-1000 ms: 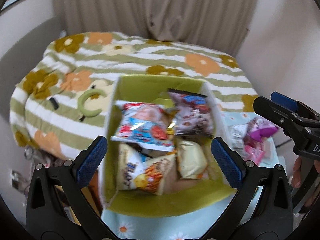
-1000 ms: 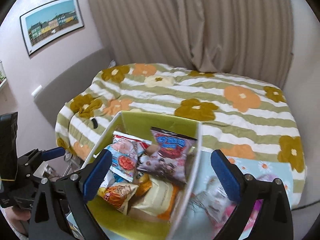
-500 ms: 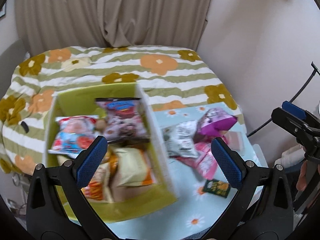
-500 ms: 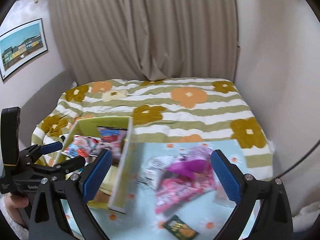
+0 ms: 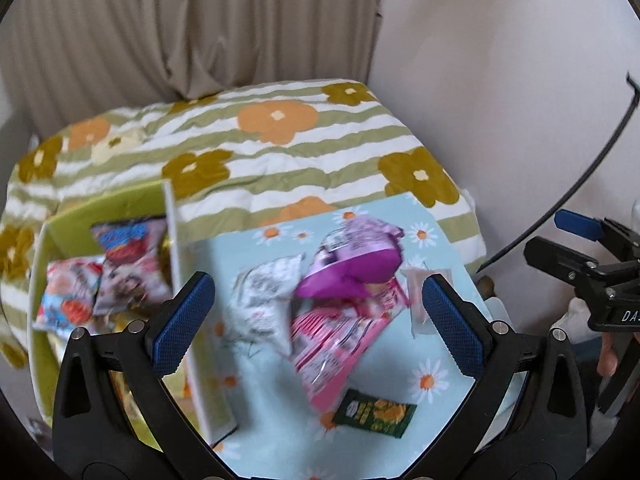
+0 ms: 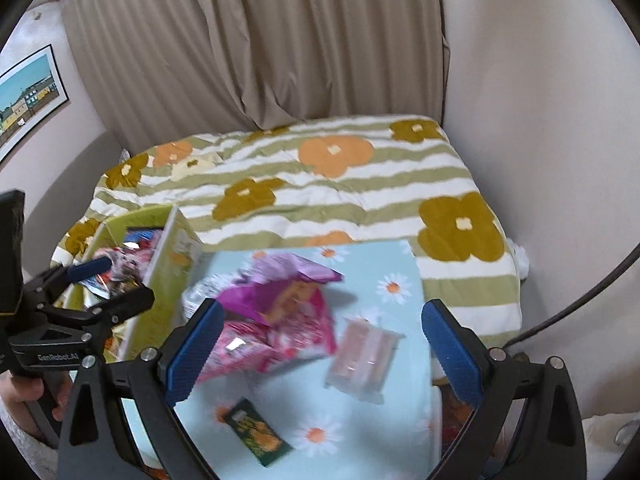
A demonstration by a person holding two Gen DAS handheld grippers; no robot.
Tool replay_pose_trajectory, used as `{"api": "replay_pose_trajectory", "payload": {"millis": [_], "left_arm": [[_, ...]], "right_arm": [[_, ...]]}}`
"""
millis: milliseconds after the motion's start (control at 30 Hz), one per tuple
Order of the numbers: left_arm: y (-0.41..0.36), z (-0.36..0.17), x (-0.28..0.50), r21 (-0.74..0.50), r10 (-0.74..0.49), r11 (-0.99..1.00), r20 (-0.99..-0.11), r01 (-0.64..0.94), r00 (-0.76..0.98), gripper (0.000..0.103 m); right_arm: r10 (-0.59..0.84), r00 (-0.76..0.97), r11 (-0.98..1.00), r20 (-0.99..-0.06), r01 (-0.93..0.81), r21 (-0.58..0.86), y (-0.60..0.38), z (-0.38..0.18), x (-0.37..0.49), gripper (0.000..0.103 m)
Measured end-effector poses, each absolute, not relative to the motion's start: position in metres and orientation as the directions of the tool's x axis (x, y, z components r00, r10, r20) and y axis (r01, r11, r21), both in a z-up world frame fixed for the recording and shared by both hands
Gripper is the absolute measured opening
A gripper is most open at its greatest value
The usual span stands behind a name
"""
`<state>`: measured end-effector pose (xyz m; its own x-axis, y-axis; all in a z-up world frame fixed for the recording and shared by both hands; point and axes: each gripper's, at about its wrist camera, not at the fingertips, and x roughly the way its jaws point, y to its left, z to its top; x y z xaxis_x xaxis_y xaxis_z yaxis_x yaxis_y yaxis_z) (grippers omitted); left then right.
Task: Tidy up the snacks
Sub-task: 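Move both tools back over the remaining snacks on the sheet, then grasp the purple bag with the left gripper while the right grasps the pale pink bar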
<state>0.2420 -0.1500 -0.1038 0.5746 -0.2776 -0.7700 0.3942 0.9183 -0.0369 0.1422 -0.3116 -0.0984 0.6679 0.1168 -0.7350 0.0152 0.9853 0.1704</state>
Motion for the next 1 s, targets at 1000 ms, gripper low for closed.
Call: {"api": "replay_pose_trajectory", "payload": {"millis": [1000], "left_arm": [[-0.247,-0.227,0.335,0.094,-0.205,0.728,-0.915,0.679,0.348,0.092]], "right_arm": [[0.089,0.442,0.934,-0.893,0.275,0.229,-0.338,-0.257,0.182,0.098]]}}
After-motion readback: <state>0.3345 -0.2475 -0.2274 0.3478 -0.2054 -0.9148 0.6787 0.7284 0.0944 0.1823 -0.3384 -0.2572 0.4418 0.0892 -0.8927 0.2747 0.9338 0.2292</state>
